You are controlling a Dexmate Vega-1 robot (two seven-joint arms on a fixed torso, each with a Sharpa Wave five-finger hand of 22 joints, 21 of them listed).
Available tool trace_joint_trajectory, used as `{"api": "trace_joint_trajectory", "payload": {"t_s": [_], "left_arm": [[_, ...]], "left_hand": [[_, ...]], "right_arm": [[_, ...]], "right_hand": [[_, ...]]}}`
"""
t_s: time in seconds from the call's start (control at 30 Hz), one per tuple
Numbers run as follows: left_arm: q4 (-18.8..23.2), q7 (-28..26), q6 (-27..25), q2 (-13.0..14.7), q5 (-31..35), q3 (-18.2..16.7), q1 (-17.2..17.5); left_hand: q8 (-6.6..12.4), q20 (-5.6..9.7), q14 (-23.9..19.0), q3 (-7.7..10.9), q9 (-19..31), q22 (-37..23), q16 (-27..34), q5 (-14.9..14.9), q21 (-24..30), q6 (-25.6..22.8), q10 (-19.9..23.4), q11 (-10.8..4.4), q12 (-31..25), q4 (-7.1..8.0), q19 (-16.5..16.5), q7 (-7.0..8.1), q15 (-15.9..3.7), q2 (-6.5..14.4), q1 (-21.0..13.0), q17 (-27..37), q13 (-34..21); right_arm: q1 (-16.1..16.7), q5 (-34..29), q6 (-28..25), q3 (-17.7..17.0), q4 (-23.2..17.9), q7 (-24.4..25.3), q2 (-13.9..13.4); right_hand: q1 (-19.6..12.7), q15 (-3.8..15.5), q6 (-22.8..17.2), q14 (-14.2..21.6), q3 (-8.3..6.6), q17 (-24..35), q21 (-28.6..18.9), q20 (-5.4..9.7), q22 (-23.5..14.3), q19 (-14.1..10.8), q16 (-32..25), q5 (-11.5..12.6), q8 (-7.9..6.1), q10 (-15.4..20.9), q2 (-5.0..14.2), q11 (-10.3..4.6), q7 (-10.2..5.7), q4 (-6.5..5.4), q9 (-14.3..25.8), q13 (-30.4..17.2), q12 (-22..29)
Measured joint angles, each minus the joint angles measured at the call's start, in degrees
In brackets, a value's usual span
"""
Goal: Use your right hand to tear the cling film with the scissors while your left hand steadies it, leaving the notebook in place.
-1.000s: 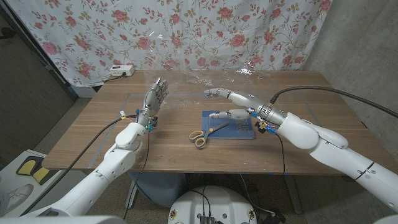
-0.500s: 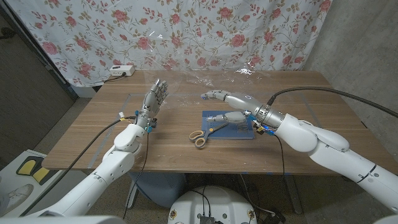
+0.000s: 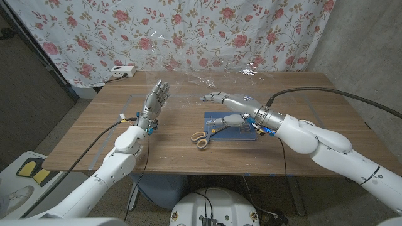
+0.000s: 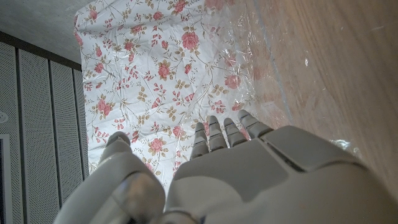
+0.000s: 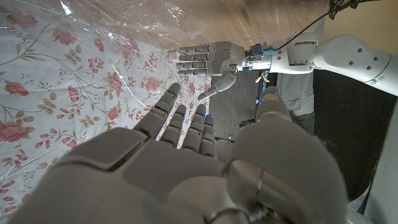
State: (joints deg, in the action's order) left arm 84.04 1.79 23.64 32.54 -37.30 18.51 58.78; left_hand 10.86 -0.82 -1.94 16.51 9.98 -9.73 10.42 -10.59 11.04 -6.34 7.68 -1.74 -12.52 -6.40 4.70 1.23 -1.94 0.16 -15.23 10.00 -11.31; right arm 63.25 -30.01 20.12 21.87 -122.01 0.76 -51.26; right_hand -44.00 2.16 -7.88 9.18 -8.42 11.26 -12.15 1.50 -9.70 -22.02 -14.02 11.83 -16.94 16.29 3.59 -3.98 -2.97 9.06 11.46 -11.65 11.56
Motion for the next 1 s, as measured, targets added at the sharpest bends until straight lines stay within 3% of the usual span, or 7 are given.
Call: {"api": "trace_joint_trajectory", "payload": {"t_s": [0.17,0.37,0.63,0.73,1.0], "left_arm": [[0.16,0.00,0.02,0.04,0.00,0.00,0.16],[0.25,-0.08,0.19,0.05,0.04,0.00,0.34],[0.26,-0.19,0.34,-0.09,0.14,0.00,0.48],[0.26,-0.20,0.43,-0.18,0.13,0.00,0.49],[0.23,-0.11,0.51,-0.54,-0.38,0.00,0.63]], "left_hand": [[0.00,0.00,0.00,0.00,0.00,0.00,0.00,0.00,0.00,0.00,0.00,0.00,0.00,0.00,0.00,0.00,0.00,0.00,0.00,0.00,0.00],[0.00,0.00,0.00,0.00,0.00,0.00,0.00,0.00,0.00,0.00,0.00,0.00,0.00,0.00,0.00,0.00,0.00,0.18,-0.18,-0.02,0.00],[0.00,0.00,0.00,0.00,0.00,0.00,0.00,0.00,0.00,0.00,0.00,0.00,0.00,0.00,0.00,0.00,0.00,0.45,-0.02,-0.14,0.00],[0.00,0.00,0.00,0.00,0.00,0.00,0.00,0.00,0.00,0.00,0.00,0.00,0.00,0.00,0.00,0.00,0.00,0.46,-0.02,-0.14,0.00],[0.00,0.00,0.00,0.00,0.00,0.00,0.00,0.00,0.00,0.00,0.00,0.00,0.00,0.00,0.00,0.00,0.00,0.45,-0.02,-0.13,0.00]], "right_arm": [[-0.37,-1.51,-0.34,0.36,-0.22,0.16,-0.03],[-0.95,-3.46,-0.82,1.00,-0.29,0.58,-0.03],[-1.57,-5.93,-1.81,1.75,-0.50,0.88,0.07],[-1.84,-6.59,-2.16,2.12,-0.52,0.92,0.17],[-2.69,-7.79,-2.91,3.03,-0.40,0.94,0.46]], "right_hand": [[-0.90,-0.01,-1.06,2.12,0.01,0.53,0.00,0.14,-0.06,-1.10,-0.82,-0.18,0.00,1.72,0.46,-0.63,0.00,0.01,0.00,-0.25,0.54],[-1.72,0.11,-1.14,2.87,-0.71,0.83,0.00,0.24,-0.32,-1.19,-1.25,-0.18,-0.01,2.11,0.82,-0.25,-0.08,0.11,0.01,-0.25,0.54],[-2.17,0.11,-1.14,3.69,-0.86,1.51,0.00,-0.33,-0.32,-1.43,-1.98,-0.39,0.03,2.20,1.27,0.26,-0.08,-0.05,0.01,-0.50,0.60],[-2.72,-0.03,-1.13,4.58,-1.18,2.25,0.00,-1.21,-0.32,-1.38,-2.58,-0.40,0.24,2.81,1.81,-0.34,-0.08,-0.37,0.01,-0.93,1.22],[-3.37,0.16,-1.13,4.97,-1.49,3.00,0.00,-1.20,-0.32,-1.38,-3.01,-0.60,0.24,3.02,2.46,-0.55,-0.08,-0.06,0.01,-1.31,1.87]]}}
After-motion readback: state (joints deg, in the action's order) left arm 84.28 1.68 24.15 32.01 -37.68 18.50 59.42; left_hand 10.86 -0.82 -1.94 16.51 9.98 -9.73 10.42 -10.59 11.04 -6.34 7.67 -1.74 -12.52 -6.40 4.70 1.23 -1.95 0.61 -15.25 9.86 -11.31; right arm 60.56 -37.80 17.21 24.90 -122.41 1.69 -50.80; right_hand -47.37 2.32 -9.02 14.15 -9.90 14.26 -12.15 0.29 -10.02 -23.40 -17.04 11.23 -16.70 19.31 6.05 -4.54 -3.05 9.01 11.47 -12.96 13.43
